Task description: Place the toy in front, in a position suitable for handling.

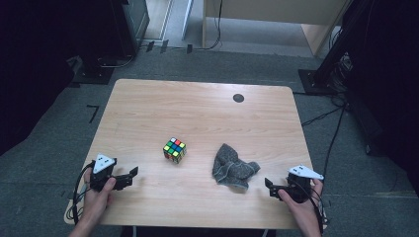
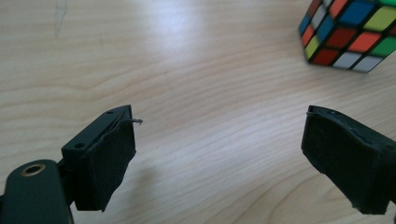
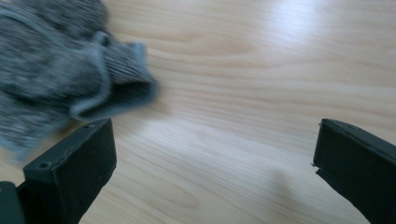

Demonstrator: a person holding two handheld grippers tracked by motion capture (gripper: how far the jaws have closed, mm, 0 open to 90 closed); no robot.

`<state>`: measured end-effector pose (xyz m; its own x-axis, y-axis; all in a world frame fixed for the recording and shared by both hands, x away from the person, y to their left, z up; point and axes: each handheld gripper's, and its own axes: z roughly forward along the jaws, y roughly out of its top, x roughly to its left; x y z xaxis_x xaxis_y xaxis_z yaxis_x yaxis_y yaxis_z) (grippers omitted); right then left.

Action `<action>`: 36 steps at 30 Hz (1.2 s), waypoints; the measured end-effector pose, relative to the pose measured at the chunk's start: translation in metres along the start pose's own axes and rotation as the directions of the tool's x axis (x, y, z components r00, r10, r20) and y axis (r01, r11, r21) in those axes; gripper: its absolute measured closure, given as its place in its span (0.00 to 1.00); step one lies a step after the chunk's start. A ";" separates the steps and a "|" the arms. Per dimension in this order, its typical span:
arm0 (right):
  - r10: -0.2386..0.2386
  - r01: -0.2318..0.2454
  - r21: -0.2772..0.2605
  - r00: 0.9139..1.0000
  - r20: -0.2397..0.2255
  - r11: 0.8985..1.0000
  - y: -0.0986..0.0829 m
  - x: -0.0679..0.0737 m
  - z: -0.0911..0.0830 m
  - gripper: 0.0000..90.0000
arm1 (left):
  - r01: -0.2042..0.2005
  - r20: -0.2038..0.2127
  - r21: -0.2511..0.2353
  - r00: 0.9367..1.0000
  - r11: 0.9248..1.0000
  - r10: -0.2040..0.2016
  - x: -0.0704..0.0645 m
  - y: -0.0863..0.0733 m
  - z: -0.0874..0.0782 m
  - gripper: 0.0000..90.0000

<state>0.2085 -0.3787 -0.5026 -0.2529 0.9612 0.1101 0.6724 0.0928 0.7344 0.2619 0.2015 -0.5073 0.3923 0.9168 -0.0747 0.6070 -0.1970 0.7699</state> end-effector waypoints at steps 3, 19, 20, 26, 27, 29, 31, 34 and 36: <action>0.023 -0.023 0.012 0.999 0.041 1.000 -0.007 -0.010 0.002 0.00 | 0.009 -0.038 0.016 0.999 1.000 -0.009 0.003 -0.001 0.001 0.13; 0.020 -0.025 0.035 0.990 0.142 0.999 -0.021 -0.026 0.008 0.00 | -0.030 -0.089 0.097 0.995 0.995 0.038 -0.005 -0.003 0.013 0.14; 0.020 -0.025 0.035 0.990 0.142 0.999 -0.021 -0.026 0.009 0.00 | -0.031 -0.089 0.097 0.995 0.995 0.040 -0.005 -0.003 0.014 0.14; 0.020 -0.025 0.034 0.990 0.142 0.999 -0.021 -0.026 0.009 0.00 | -0.036 -0.082 0.097 0.996 0.995 0.044 -0.005 -0.002 0.014 0.15; 0.020 -0.025 0.034 0.990 0.142 0.999 -0.021 -0.026 0.009 0.00 | -0.036 -0.082 0.098 0.996 0.995 0.044 -0.005 -0.002 0.015 0.15; 0.020 -0.025 0.034 0.990 0.142 0.999 -0.021 -0.026 0.009 0.00 | -0.038 -0.080 0.098 0.996 0.994 0.046 -0.005 -0.001 0.016 0.14; 0.020 -0.025 0.034 0.990 0.142 0.999 -0.021 -0.026 0.008 0.00 | -0.039 -0.079 0.098 0.996 0.994 0.046 -0.005 -0.001 0.016 0.14; 0.020 -0.025 0.034 0.990 0.142 0.999 -0.021 -0.026 0.009 0.00 | -0.039 -0.078 0.098 0.996 0.994 0.047 -0.005 -0.001 0.016 0.14; 0.020 -0.025 0.034 0.990 0.142 0.999 -0.021 -0.026 0.009 0.00 | -0.039 -0.078 0.098 0.996 0.994 0.047 -0.005 -0.001 0.016 0.14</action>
<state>0.2069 -0.4036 -0.5266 -0.1379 0.9900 0.0287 0.7016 0.0772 0.7083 0.2708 0.1911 -0.5177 0.3649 0.9310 0.0111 0.6558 -0.2655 0.7067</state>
